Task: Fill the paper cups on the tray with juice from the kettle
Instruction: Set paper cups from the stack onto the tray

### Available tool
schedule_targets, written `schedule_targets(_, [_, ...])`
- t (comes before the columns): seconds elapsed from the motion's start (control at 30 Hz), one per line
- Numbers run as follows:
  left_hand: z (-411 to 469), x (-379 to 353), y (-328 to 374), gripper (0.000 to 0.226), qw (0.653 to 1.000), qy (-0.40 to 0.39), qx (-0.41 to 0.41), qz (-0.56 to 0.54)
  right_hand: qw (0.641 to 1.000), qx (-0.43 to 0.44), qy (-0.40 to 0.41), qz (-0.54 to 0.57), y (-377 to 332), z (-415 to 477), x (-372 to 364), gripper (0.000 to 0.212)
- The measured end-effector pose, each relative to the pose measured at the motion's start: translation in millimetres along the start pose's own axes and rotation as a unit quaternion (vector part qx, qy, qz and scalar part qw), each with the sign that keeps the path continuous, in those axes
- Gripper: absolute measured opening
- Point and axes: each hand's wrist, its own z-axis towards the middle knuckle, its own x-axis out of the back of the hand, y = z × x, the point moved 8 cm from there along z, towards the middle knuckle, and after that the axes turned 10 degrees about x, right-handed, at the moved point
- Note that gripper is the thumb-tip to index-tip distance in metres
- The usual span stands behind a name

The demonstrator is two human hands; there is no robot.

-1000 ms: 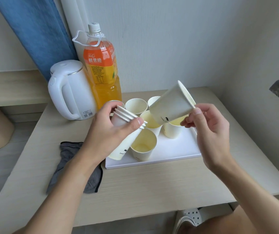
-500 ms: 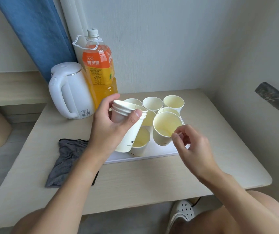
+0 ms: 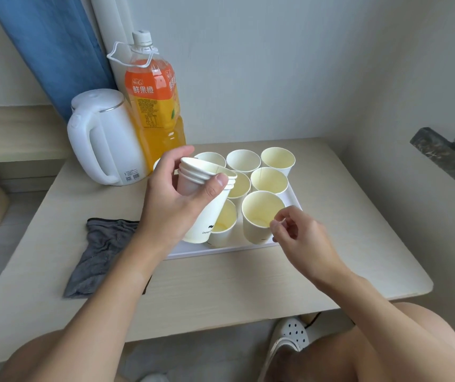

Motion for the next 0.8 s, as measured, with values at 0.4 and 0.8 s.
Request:
schedule_targets(0.4, [2,-4,0,0.076,1.0,-0.007,-0.003,-0.002,1.0,-0.014,-0.016,-0.008,6,7,-13,0.01])
schedule_targets(0.8, [5,-2,-2,0.075,1.0,-0.007,-0.003,0.006,0.996,0.021,-0.011,-0.09,5,7,-12,0.012])
